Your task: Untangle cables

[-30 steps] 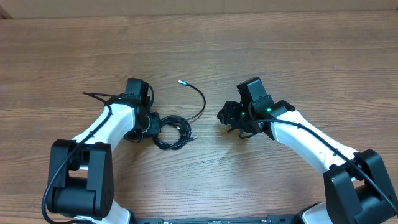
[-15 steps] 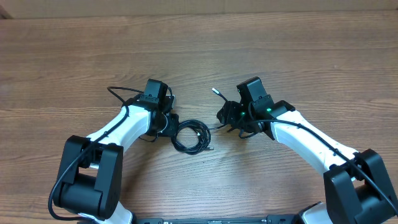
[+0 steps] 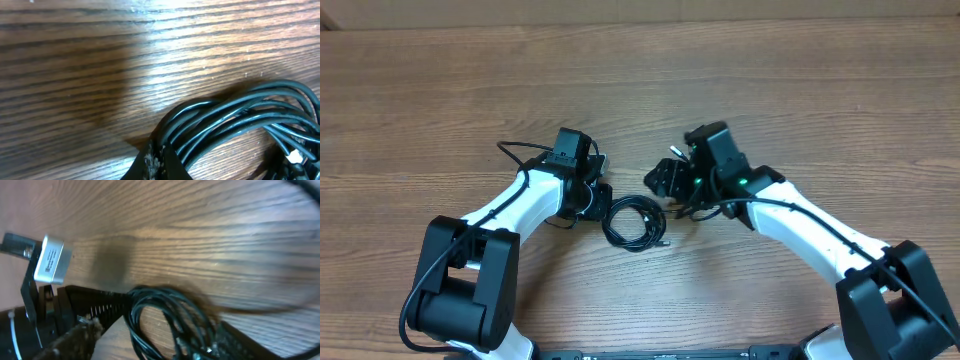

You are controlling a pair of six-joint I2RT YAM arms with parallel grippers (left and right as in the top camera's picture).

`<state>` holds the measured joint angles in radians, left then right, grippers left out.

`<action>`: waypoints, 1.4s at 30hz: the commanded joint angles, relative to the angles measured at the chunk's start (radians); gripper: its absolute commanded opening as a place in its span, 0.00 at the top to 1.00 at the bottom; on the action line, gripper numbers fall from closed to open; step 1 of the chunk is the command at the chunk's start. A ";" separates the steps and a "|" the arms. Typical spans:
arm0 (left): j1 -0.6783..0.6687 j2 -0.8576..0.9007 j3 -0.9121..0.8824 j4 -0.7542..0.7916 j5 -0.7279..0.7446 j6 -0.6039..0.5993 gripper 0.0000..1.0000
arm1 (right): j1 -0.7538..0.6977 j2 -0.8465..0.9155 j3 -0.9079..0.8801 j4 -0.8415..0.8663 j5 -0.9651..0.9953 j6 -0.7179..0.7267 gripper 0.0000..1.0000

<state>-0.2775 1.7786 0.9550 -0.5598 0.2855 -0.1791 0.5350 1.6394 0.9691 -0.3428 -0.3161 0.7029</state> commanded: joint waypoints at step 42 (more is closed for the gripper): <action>-0.026 0.049 -0.036 -0.011 0.029 0.022 0.96 | 0.138 0.062 0.306 -0.441 0.281 -0.023 0.17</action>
<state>-0.2886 1.7836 0.9539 -0.5598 0.3229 -0.1791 0.6476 1.6623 1.2804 -0.7628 -0.0948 0.6788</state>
